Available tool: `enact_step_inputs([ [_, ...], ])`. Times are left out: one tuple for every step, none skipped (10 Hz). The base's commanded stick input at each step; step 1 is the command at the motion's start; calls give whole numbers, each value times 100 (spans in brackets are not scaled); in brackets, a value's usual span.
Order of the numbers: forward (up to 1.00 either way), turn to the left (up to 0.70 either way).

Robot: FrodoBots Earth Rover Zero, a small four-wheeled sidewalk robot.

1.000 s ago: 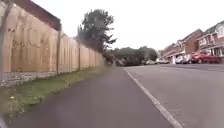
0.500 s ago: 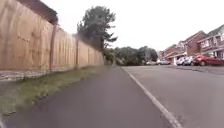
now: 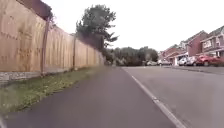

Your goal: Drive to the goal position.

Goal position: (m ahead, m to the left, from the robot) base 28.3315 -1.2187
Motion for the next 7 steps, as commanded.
enact_step_inputs([
  [100,0],
  [100,0],
  [100,0],
  [100,0],
  [100,0],
  [100,0],
  [100,0],
])
